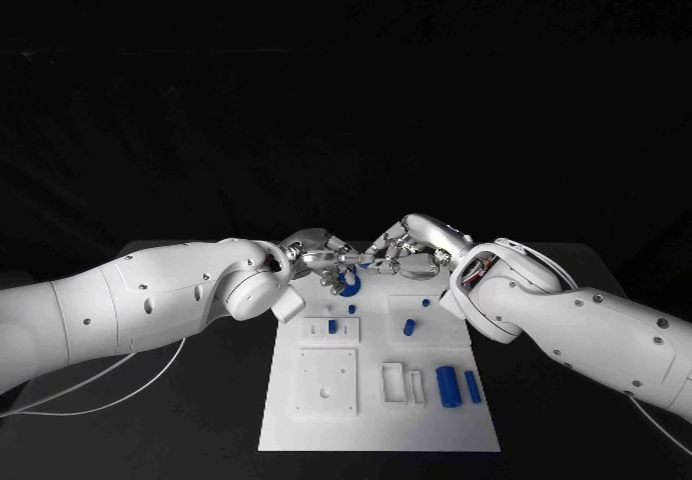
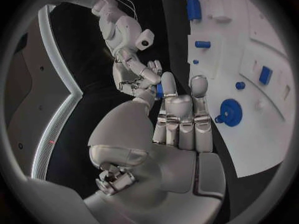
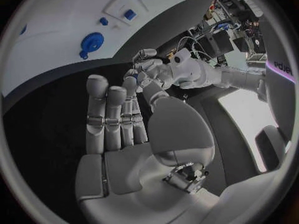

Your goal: Assemble the parts on the task board

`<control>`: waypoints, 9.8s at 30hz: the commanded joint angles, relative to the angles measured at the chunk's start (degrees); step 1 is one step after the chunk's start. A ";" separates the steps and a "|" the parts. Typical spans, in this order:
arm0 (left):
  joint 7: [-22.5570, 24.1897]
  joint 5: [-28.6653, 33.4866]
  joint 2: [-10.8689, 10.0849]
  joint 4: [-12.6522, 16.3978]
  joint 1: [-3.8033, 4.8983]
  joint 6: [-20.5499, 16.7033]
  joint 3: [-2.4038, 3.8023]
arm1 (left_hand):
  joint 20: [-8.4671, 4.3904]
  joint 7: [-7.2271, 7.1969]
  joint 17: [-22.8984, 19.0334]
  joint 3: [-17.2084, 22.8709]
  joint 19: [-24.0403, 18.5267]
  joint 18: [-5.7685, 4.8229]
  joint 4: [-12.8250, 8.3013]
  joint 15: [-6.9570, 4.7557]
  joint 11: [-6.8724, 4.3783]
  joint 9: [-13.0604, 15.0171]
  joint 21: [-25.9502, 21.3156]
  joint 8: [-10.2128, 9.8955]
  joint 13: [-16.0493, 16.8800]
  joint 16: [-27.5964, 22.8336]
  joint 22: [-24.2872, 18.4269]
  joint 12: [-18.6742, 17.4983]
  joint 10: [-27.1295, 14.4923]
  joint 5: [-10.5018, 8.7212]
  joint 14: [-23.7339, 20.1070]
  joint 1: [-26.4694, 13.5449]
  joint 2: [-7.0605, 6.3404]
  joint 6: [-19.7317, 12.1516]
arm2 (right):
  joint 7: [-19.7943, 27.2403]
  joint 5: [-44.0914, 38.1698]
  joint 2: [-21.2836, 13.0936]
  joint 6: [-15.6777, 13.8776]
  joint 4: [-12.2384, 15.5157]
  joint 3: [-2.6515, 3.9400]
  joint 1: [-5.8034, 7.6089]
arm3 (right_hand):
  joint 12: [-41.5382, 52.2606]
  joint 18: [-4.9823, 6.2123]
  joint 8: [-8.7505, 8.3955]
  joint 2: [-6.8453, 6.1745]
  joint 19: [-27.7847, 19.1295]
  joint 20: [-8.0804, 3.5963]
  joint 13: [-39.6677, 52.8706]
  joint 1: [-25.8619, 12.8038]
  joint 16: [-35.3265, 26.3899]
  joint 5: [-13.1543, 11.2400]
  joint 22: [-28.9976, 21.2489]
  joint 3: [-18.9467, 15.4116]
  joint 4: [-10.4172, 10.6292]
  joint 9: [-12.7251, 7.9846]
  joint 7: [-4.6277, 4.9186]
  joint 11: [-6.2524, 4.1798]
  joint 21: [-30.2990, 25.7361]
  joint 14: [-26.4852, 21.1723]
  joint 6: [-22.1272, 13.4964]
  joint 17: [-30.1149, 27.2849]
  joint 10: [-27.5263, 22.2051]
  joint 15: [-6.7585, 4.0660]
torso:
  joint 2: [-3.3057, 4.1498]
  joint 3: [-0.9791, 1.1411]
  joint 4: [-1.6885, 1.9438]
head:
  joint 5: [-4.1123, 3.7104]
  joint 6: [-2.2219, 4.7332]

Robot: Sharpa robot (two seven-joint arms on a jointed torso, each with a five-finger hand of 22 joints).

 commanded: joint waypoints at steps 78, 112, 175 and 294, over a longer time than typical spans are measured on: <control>-1.65 7.04 0.11 -0.62 0.04 1.39 -0.05 | 0.32 0.09 -1.73 -6.53 -0.31 -0.69 3.14 0.43 0.39 -13.67 -0.76 0.49 0.25 -1.62 1.05 -0.47 -0.25 0.04 -0.74 -2.79 -0.94 1.51 | -0.70 -2.51 0.46 -0.60 -0.48 -0.72 -0.51 | -0.60 -1.30 0.07 -0.60 2.59 -1.23 -0.15 -0.94 1.59 4.14 3.72 1.51 -0.52 7.52 -1.97 -1.36 4.75 1.38 4.82 3.28 1.56 -0.69 | 0.00 0.01 -0.02 | -0.03 -0.68; -2.43 6.11 -0.27 -1.03 0.04 3.53 -0.06 | 0.47 -0.02 -2.27 -5.30 -0.46 -0.62 0.97 0.49 0.38 -12.55 -0.94 0.52 0.36 -1.06 1.09 0.25 -0.78 0.16 -1.06 -3.92 -3.96 2.13 | -0.91 -2.59 0.32 0.18 -0.95 -0.72 -0.54 | -0.76 -1.21 0.06 -0.47 2.58 -1.25 0.01 -0.91 1.69 4.18 3.73 1.28 -0.54 7.47 -1.99 -1.36 5.01 1.45 4.85 3.71 1.65 -0.70 | 0.01 0.01 -0.01 | 0.02 -0.78; -2.41 7.79 -0.31 -0.84 0.04 0.65 -0.09 | 0.30 -0.14 1.17 -6.40 -1.04 -0.31 -7.15 0.24 0.19 -3.41 1.44 1.09 0.09 2.22 1.14 0.56 0.50 24.24 -0.32 -1.51 4.57 1.33 | -0.23 1.49 -0.60 -0.20 -1.71 -0.73 -0.54 | -2.75 1.63 0.08 -4.79 -0.61 1.62 -6.77 -0.19 -4.56 9.80 -2.40 -10.49 6.73 -0.83 3.65 2.08 -14.52 -3.10 -14.39 -0.80 -3.14 2.09 | -0.04 0.00 -0.03 | 0.03 -1.01; -35.54 -33.44 -4.54 9.41 -5.38 -16.85 -2.15 | -0.41 -2.32 10.44 -4.11 1.29 -0.61 -13.03 -0.63 -0.89 -0.67 6.32 0.77 -3.33 5.39 1.54 5.81 4.91 40.85 4.39 -7.35 -1.56 9.46 | 12.56 52.71 2.23 8.15 -30.85 4.27 5.31 | -20.25 0.99 -0.50 1.41 -39.80 16.95 -46.13 0.52 -45.65 19.96 -71.33 -16.64 4.23 -1.60 6.98 11.89 -22.20 -23.57 -23.77 -52.65 -23.22 15.86 | -0.95 0.99 0.82 | 2.42 -7.47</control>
